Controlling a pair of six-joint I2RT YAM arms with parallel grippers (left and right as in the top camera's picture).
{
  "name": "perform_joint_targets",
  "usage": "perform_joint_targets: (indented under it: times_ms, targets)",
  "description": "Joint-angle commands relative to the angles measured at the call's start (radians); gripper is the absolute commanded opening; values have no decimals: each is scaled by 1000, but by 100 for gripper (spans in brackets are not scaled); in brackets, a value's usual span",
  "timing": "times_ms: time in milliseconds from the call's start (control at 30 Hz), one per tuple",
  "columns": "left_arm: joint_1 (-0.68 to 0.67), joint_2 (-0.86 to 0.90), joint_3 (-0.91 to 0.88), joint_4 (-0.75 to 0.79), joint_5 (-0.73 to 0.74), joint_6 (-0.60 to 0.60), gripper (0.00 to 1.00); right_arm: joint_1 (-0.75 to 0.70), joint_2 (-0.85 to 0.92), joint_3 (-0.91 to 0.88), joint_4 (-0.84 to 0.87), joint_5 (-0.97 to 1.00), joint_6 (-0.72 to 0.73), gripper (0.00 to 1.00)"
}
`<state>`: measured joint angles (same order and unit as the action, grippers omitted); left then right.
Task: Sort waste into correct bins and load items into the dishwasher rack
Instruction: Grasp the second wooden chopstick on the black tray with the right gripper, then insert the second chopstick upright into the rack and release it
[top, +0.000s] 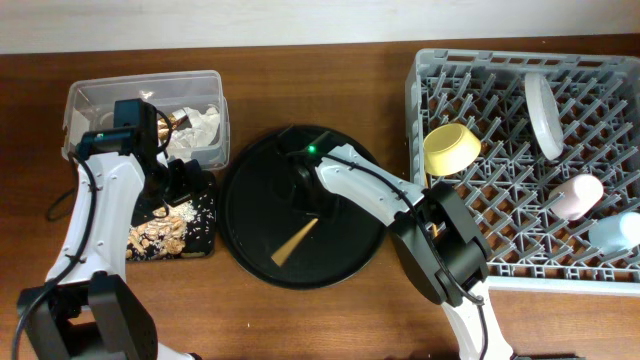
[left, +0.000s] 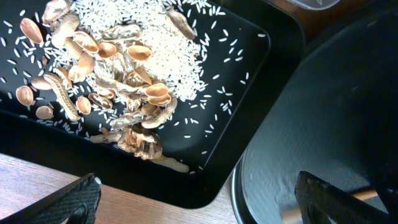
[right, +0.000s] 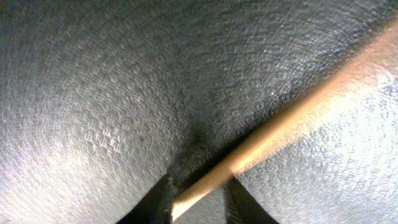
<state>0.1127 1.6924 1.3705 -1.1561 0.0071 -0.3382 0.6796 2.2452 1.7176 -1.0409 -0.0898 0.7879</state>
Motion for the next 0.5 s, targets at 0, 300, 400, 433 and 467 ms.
perform_joint_targets:
  times_ms: [0,300,400,433,467]
  targets:
    - [2,-27,1,-1,-3,-10,99,7,4,-15,0,-69,11,17]
    - [2,-27,1,-1,-4,-10,99,-68,-26,-14,-80,-30,-140,4]
    - [2,-27,1,-1,-3,-10,99,-114,-100,-14,-122,-5,-264,4]
    - [2,-27,1,-1,-3,-10,99,-128,-134,-13,-135,11,-305,4]
    - [2,-27,1,-1,-3,-10,99,-148,-190,-12,-148,12,-402,4]
